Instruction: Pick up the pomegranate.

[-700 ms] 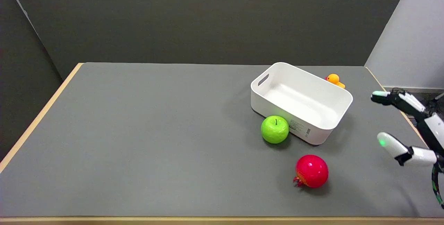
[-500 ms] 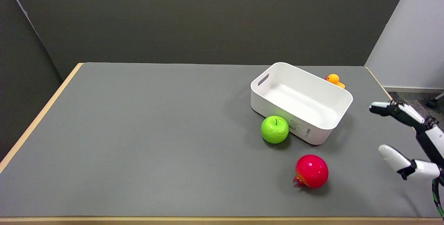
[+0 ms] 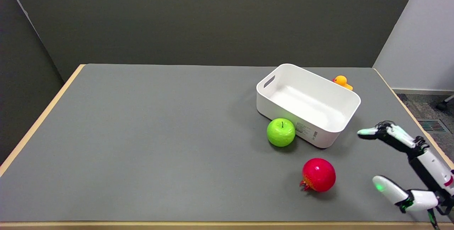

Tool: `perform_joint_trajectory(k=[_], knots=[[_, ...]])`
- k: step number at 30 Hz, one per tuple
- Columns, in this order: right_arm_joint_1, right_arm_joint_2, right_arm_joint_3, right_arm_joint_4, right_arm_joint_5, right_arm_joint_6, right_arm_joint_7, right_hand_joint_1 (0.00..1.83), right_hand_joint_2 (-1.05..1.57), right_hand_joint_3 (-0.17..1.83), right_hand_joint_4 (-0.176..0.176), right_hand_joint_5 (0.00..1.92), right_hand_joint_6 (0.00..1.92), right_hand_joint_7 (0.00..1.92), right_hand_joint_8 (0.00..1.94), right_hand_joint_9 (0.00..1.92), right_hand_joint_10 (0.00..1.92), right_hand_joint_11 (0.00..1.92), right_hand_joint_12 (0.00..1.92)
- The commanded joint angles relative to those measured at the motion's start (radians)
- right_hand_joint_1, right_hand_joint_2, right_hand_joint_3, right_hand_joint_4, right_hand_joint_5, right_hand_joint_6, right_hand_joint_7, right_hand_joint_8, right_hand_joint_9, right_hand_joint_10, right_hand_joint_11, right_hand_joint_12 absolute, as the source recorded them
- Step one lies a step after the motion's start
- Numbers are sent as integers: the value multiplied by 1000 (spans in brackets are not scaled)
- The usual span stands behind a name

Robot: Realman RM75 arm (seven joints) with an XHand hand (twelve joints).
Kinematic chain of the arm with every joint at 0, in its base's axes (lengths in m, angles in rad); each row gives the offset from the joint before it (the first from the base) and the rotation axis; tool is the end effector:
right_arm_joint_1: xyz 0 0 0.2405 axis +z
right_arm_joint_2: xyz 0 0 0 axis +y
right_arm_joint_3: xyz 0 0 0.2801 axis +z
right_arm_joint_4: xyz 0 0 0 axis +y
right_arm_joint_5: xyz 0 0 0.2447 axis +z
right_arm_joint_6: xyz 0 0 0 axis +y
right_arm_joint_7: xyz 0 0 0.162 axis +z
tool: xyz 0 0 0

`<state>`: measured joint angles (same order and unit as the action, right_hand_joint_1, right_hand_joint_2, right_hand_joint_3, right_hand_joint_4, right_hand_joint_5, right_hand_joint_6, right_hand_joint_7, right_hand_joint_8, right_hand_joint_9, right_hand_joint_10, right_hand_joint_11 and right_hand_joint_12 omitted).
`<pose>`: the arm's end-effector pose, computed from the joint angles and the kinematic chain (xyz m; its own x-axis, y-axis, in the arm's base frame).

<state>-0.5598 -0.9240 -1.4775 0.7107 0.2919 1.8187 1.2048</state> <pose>-0.3221 -0.0842 0.4981 0.7445 0.2091 0.6340 -0.5112 -0.4323 0.7428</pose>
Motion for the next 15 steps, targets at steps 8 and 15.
perform_joint_trajectory(k=[8,15], knots=[[-3,-18,-131,176,-120,-92,-241,597,655,874,94,422,873,561,629,399,972,249,1424],[-9,-22,-132,194,-120,-136,-267,606,657,872,92,427,882,566,640,401,977,253,1434]])
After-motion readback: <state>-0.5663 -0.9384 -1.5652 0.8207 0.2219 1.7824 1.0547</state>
